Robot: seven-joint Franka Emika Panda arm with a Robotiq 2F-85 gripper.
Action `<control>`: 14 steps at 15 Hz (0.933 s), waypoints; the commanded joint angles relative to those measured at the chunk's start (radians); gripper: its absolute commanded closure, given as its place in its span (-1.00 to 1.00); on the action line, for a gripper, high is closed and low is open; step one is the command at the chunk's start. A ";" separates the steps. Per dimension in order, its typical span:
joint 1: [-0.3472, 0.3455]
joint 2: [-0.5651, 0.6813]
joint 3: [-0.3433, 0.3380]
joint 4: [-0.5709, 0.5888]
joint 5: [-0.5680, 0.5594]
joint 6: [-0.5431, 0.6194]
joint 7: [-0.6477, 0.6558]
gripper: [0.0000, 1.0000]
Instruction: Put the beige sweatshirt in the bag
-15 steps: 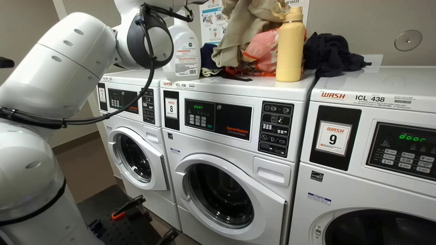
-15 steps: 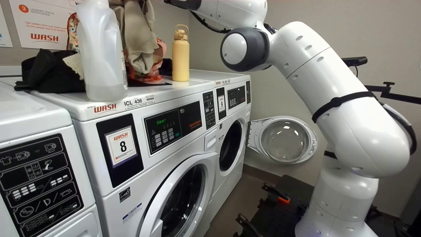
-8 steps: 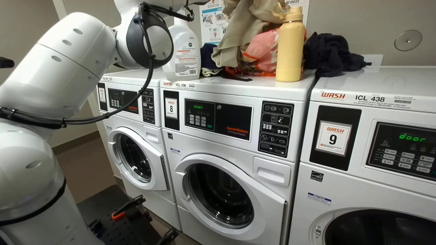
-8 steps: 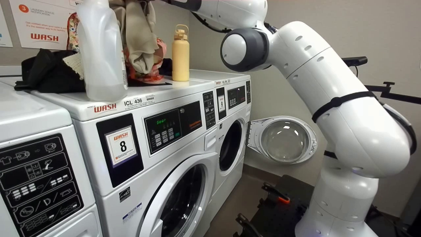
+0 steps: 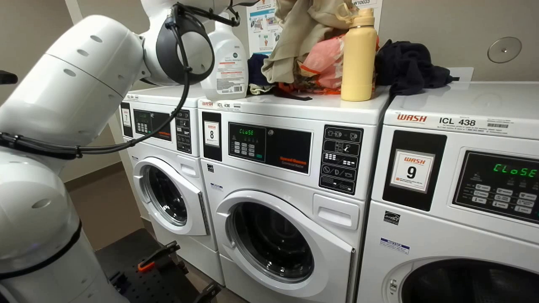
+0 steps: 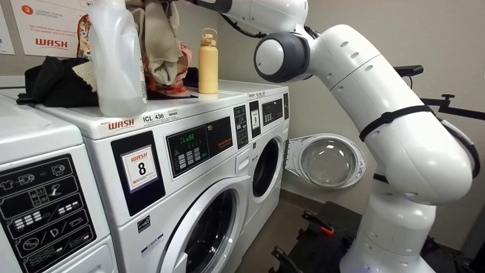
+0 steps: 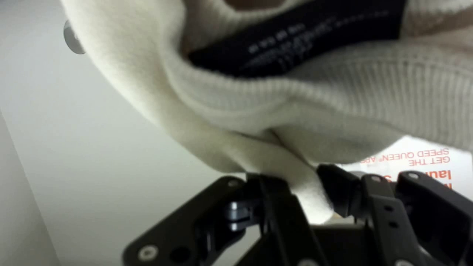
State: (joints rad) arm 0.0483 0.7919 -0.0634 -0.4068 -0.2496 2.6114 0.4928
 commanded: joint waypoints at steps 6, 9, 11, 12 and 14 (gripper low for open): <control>-0.002 0.034 -0.043 0.007 -0.012 0.123 0.027 0.90; -0.003 0.039 -0.045 -0.018 -0.011 0.212 0.012 0.90; -0.003 0.044 -0.051 -0.027 -0.008 0.258 0.017 0.90; -0.003 0.048 -0.061 -0.026 -0.011 0.275 0.024 0.90; -0.004 0.053 -0.071 -0.027 -0.011 0.301 0.025 0.90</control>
State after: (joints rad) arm 0.0451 0.8570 -0.1053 -0.4089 -0.2501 2.8539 0.4978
